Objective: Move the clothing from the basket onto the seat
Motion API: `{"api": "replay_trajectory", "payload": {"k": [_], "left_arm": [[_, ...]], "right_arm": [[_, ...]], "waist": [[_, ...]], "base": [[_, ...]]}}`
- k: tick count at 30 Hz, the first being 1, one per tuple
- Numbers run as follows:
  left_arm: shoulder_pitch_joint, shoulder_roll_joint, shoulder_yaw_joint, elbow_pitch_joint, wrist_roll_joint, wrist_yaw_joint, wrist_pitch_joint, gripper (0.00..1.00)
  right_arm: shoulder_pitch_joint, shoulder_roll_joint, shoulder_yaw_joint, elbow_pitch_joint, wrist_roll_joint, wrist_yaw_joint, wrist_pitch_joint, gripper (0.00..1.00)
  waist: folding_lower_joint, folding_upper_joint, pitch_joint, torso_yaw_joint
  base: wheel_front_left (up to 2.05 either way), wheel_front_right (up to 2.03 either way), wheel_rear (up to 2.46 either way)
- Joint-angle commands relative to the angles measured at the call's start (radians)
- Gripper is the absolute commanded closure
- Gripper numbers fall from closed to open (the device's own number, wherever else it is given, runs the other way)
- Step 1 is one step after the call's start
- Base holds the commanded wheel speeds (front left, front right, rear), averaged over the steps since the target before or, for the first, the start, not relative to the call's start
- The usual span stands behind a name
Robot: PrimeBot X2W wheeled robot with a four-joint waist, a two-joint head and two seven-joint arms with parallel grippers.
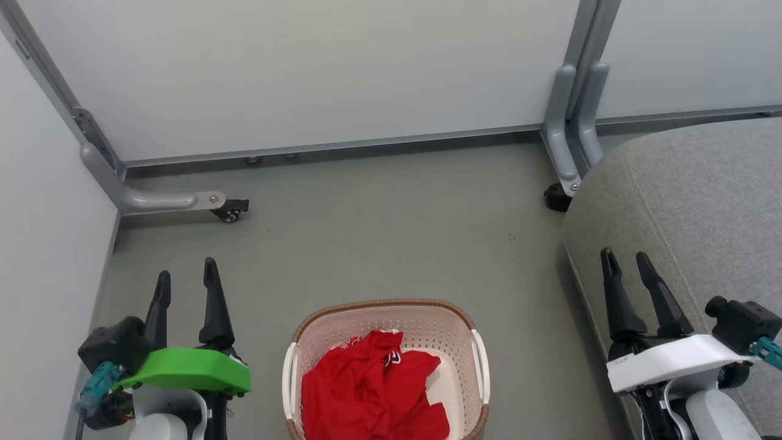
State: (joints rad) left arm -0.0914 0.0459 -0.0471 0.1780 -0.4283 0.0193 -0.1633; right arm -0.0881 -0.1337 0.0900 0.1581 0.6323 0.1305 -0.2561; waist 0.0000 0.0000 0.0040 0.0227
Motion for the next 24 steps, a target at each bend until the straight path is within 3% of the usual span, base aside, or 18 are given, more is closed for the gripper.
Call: {"api": "replay_trajectory", "payload": {"k": [1,24], "left_arm": [[-0.013,0.009,-0.004,-0.002,0.029,0.005,-0.011,0.0],[-0.018,0.01,-0.03,0.014,0.212,0.012,-0.061,0.0]], "right_arm": [[0.005,0.002,-0.011,-0.002,-0.037,0.0,-0.007,0.0],[0.002,0.047,-0.07,0.047,-0.303,0.0,-0.008,0.0]], "waist": [[0.0,0.0,0.0,0.001],[0.0,0.0,0.002,0.009]], "base": [[0.0,0.0,0.0],[0.0,0.0,0.0]]}}
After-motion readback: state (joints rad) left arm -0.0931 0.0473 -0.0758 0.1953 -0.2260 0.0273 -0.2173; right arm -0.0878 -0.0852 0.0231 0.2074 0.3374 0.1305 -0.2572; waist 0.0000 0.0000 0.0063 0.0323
